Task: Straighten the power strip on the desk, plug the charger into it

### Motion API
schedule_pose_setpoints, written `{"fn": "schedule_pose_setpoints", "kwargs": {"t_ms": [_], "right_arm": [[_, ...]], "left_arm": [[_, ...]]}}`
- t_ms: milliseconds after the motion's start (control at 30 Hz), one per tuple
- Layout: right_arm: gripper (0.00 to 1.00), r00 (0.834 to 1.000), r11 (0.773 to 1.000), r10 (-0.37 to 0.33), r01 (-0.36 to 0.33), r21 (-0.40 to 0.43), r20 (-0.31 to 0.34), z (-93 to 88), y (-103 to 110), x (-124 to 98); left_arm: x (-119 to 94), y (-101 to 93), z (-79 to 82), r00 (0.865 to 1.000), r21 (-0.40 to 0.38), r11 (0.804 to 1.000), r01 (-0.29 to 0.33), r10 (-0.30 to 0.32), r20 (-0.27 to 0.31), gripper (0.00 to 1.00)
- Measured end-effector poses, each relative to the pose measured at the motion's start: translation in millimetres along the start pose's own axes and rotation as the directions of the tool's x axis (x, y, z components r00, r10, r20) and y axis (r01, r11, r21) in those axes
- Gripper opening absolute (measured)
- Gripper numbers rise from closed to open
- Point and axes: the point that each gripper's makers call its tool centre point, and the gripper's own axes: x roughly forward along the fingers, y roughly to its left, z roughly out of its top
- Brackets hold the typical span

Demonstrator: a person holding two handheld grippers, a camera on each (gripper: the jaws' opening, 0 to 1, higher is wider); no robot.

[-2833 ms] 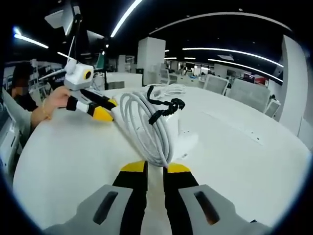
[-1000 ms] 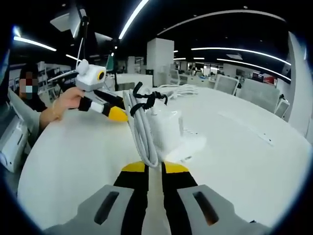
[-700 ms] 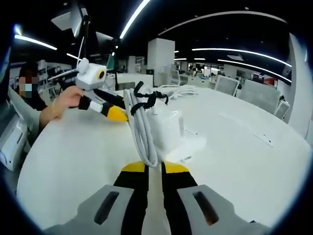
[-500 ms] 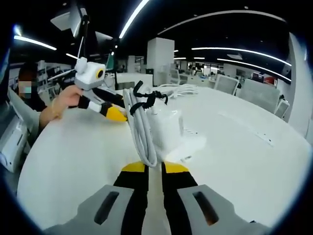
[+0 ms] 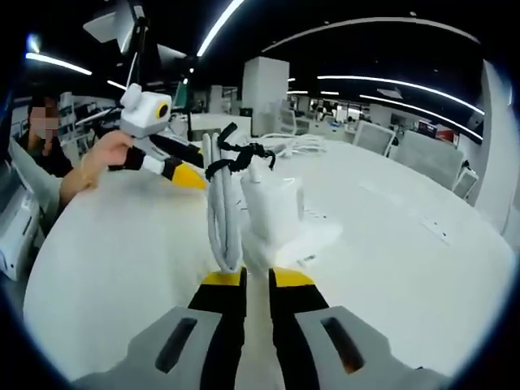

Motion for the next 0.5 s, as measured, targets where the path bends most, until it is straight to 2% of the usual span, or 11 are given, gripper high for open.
{"fn": "schedule_pose_setpoints", "kwargs": {"t_ms": [233,500], "right_arm": [[0.14,0.999,0.999,-0.039,0.039,0.011,0.016,6.4,-10.0,-8.0],[0.15,0.993,0.993,-0.114,0.114,0.018,-0.010,4.9,-23.8,-15.4]], "left_arm": [[-4.1,3.8,6.6,1.000,0.022,1.000,-0.023,0.022,0.019,0.42],[-8.0,9.9,10.7,0.998,0.015,0.999,-0.047,0.047,0.031,0.42]]}}
